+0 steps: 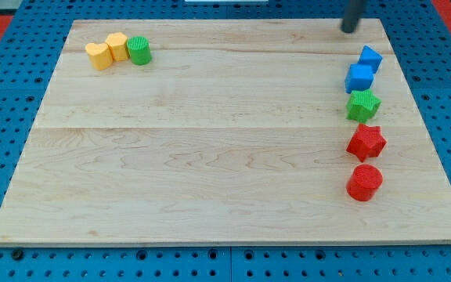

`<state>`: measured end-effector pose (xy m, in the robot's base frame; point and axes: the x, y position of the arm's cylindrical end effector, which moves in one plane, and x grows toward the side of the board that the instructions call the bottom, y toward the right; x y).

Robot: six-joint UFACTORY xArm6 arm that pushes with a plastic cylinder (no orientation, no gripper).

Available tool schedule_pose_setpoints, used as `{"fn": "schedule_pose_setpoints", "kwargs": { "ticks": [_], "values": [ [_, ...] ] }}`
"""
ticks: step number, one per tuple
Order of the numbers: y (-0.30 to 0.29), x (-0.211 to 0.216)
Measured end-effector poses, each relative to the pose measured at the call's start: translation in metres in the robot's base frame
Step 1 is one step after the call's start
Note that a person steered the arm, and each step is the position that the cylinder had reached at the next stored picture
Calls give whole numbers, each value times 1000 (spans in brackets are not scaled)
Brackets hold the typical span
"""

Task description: Separate the green circle and hexagon from each other

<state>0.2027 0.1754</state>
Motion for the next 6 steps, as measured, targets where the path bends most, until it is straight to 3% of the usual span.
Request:
{"fn": "schedule_pose_setpoints", "kwargs": {
  "ticks": [5,6],
  "values": [
    [-362,10],
    [-371,49]
  ]
}}
